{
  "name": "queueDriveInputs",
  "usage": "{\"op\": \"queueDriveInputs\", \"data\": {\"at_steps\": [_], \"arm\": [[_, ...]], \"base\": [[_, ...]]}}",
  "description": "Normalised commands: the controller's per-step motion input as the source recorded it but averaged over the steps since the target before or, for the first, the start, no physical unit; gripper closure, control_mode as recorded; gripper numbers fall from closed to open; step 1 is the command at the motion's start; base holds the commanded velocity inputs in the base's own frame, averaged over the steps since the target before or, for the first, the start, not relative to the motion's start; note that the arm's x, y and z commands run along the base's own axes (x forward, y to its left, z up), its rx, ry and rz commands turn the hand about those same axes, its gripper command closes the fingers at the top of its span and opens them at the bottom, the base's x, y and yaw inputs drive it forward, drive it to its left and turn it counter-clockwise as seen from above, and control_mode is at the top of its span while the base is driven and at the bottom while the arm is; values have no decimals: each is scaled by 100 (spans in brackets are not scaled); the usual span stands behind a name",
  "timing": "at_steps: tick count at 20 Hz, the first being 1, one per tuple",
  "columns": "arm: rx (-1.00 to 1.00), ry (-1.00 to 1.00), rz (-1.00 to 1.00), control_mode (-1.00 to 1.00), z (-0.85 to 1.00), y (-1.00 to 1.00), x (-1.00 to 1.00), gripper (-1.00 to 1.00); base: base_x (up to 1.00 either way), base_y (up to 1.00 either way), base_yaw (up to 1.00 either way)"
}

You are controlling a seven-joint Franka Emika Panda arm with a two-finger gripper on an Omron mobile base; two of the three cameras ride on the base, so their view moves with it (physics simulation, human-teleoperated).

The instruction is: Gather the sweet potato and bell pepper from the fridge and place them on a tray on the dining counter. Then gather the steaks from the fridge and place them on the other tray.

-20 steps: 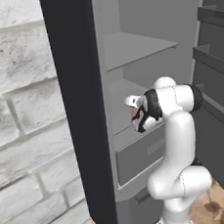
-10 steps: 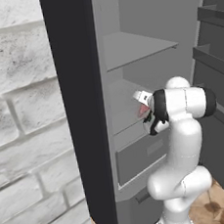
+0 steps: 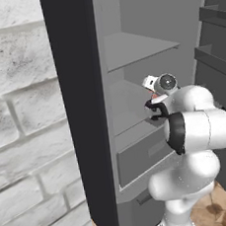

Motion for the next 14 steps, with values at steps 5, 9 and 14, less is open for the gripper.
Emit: {"op": "queueDriveInputs", "data": {"at_steps": [5,9,14], "arm": [[-18,12,-18,-100,34,43,-58,100],[-12,1,-15,-100,0,41,-90,100],[0,0,-4,-100,-3,0,-100,100]], "base": [[0,0,0],[0,0,0],[0,0,0]]}}
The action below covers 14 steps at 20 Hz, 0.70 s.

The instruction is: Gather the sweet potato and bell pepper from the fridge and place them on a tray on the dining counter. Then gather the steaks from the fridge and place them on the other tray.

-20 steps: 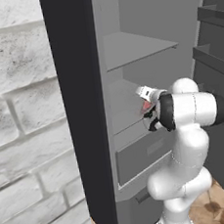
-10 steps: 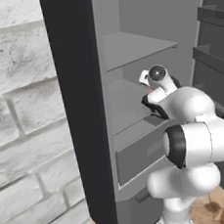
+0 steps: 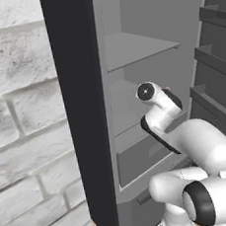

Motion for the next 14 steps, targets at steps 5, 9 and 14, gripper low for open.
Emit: {"op": "queueDriveInputs", "data": {"at_steps": [5,9,14], "arm": [[3,0,-3,-100,0,0,-100,100],[18,12,-9,-100,0,1,-53,100],[24,22,-5,-100,0,3,-29,100]], "base": [[0,0,0],[0,0,0],[0,0,0]]}}
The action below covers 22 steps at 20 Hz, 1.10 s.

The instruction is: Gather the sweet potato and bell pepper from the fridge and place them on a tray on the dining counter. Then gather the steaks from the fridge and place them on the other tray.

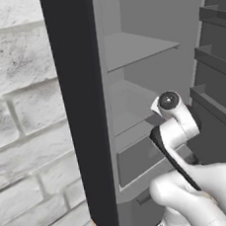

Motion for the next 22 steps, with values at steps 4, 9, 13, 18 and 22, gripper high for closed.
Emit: {"op": "queueDriveInputs", "data": {"at_steps": [4,9,13,18,22], "arm": [[11,6,0,-100,0,32,-35,100],[2,0,0,-100,-9,18,-37,100],[17,0,0,-100,-16,0,-36,100],[17,0,0,-100,-8,0,-18,100],[11,0,0,100,-1,0,-19,100]], "base": [[0,0,0],[0,0,0],[0,0,0],[0,0,0],[-6,0,0]]}}
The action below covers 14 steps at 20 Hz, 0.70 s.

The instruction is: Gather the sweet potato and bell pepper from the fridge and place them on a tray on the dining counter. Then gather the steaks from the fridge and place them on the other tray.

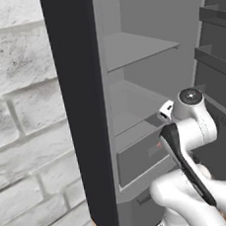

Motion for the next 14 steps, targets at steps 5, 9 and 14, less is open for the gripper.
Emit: {"op": "queueDriveInputs", "data": {"at_steps": [5,9,14], "arm": [[0,0,0,100,0,0,0,100],[0,0,0,100,0,0,0,100],[0,0,0,100,0,0,0,100]], "base": [[-23,0,0],[-28,0,0],[-75,0,0]]}}
